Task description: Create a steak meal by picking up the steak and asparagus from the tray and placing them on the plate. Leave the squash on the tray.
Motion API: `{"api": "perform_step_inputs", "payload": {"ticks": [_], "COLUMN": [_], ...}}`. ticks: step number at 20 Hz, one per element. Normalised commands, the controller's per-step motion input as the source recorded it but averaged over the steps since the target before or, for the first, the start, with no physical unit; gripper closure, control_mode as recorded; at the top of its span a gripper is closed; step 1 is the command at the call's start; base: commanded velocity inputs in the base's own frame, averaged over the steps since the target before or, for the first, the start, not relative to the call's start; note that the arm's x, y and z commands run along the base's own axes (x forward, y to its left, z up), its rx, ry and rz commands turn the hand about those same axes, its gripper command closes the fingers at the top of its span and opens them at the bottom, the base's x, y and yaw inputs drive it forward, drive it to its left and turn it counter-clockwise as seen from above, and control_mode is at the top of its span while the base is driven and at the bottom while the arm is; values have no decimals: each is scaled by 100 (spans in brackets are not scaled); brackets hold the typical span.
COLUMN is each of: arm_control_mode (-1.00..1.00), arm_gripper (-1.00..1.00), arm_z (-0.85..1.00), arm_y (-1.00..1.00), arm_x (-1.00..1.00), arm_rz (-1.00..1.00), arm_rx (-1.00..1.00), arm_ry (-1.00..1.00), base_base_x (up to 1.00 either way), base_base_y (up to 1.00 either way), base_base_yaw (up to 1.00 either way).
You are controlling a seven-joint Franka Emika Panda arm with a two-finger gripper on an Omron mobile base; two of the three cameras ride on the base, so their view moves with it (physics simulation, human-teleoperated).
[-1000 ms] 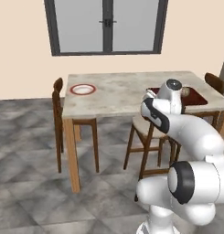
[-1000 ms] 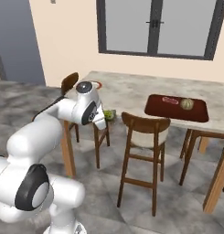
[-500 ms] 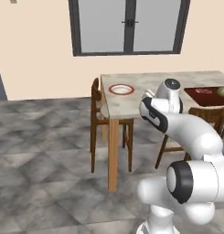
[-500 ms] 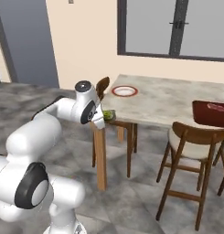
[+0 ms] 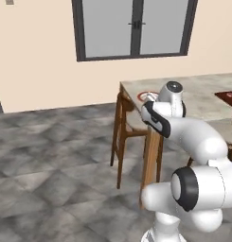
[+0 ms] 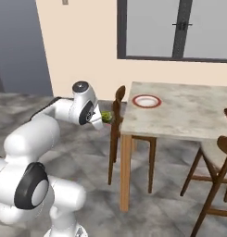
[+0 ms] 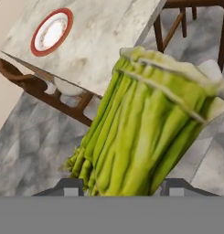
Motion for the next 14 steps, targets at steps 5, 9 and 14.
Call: {"api": "perform_step_inputs", "payload": {"ticks": [5,9,14], "arm_control_mode": [100,100,100], "arm_gripper": [100,100,100], "arm_z": [0,0,0], "arm_y": [0,0,0], "arm_x": [0,0,0], "arm_rz": [0,0,0], "arm_rx": [0,0,0], "arm_ry": [0,0,0], "base_base_x": [54,50,58], "base_base_y": [73,62,56], "base_base_yaw": [-34,-40,-43]}}
